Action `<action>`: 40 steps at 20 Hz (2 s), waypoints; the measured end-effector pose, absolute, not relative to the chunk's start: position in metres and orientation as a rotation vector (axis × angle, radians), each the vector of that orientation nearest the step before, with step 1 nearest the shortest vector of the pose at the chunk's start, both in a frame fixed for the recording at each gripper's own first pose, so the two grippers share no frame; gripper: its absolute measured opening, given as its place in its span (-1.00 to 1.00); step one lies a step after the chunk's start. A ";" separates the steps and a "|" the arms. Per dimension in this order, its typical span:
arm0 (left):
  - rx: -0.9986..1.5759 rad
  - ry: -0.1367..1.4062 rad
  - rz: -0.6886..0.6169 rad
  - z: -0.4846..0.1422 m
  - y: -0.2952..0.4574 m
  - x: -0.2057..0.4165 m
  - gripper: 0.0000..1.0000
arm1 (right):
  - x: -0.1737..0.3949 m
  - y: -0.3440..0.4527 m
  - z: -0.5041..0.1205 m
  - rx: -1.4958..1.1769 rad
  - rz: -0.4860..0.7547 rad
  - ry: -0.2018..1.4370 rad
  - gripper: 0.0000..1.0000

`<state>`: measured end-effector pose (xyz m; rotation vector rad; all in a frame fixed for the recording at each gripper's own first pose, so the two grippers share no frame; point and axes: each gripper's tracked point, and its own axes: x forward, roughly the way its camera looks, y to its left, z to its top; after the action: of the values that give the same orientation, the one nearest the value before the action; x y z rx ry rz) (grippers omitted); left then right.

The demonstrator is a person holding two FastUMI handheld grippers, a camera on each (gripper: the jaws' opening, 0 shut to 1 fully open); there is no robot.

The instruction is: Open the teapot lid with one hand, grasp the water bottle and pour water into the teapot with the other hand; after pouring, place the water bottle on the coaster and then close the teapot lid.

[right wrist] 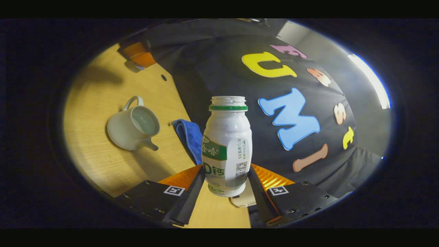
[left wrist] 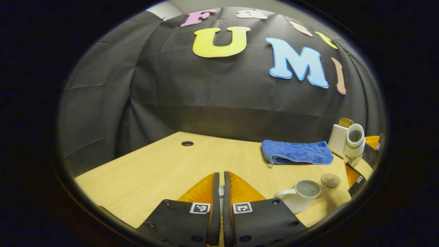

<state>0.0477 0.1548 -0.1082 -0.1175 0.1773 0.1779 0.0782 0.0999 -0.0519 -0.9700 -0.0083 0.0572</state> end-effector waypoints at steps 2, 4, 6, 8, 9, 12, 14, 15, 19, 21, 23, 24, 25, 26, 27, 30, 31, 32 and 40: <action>-0.121 0.167 0.147 -0.105 0.146 0.049 -0.72 | 0.078 0.093 -0.056 -0.830 0.053 0.030 0.48; -0.117 0.148 0.118 -0.100 0.136 0.051 -0.72 | 0.076 0.083 -0.058 -0.720 0.051 0.059 0.48; -0.112 0.127 0.081 -0.095 0.123 0.052 -0.72 | 0.078 0.078 -0.062 -0.621 0.058 0.084 0.48; -0.102 0.108 0.039 -0.090 0.107 0.054 -0.72 | 0.081 0.074 -0.066 -0.541 0.061 0.102 0.48; -0.089 0.102 0.023 -0.088 0.099 0.055 -0.72 | 0.082 0.072 -0.066 -0.511 0.055 0.101 0.48; -0.046 0.081 -0.025 -0.084 0.075 0.057 -0.72 | 0.077 0.060 -0.070 -0.464 0.040 0.088 0.48; -0.025 0.067 -0.062 -0.080 0.055 0.058 -0.72 | 0.073 0.057 -0.070 -0.443 0.045 0.088 0.48; -0.019 0.061 -0.078 -0.079 0.045 0.059 -0.80 | 0.071 0.057 -0.069 -0.429 0.047 0.089 0.48; 0.017 0.055 -0.143 -0.080 0.008 0.064 -0.72 | 0.073 0.053 -0.066 -0.412 0.039 0.089 0.48; 0.040 0.069 -0.172 -0.086 -0.008 0.066 -0.72 | 0.070 0.048 -0.065 -0.405 0.030 0.085 0.48; 0.075 0.089 -0.179 -0.093 -0.016 0.068 -0.79 | 0.067 0.045 -0.063 -0.396 0.030 0.083 0.48; 0.090 0.090 -0.176 -0.094 -0.018 0.069 -0.87 | 0.068 0.044 -0.063 -0.394 0.030 0.082 0.48; 0.096 0.085 -0.172 -0.093 -0.018 0.069 -0.72 | 0.067 0.045 -0.061 -0.396 0.032 0.081 0.48; 0.093 0.083 -0.174 -0.094 -0.018 0.069 -0.72 | 0.066 0.044 -0.061 -0.399 0.031 0.081 0.48; 0.090 0.081 -0.171 -0.093 -0.017 0.070 -0.72 | 0.066 0.044 -0.060 -0.396 0.032 0.081 0.48; 0.095 0.076 -0.155 -0.093 -0.013 0.073 -0.74 | 0.066 0.044 -0.061 -0.389 0.035 0.084 0.48; 0.094 0.074 -0.152 -0.092 -0.011 0.074 -0.72 | 0.065 0.044 -0.060 -0.388 0.036 0.083 0.48; 0.097 0.075 -0.148 -0.093 -0.010 0.075 -0.72 | 0.064 0.043 -0.059 -0.388 0.036 0.084 0.48; 0.098 0.075 -0.139 -0.096 -0.010 0.080 -0.65 | 0.063 0.044 -0.062 -0.376 0.047 0.096 0.48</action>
<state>0.0796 -0.0096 -0.0962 0.0981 0.0753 -0.1394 0.0631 0.0438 -0.0618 -0.3757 0.0964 0.0474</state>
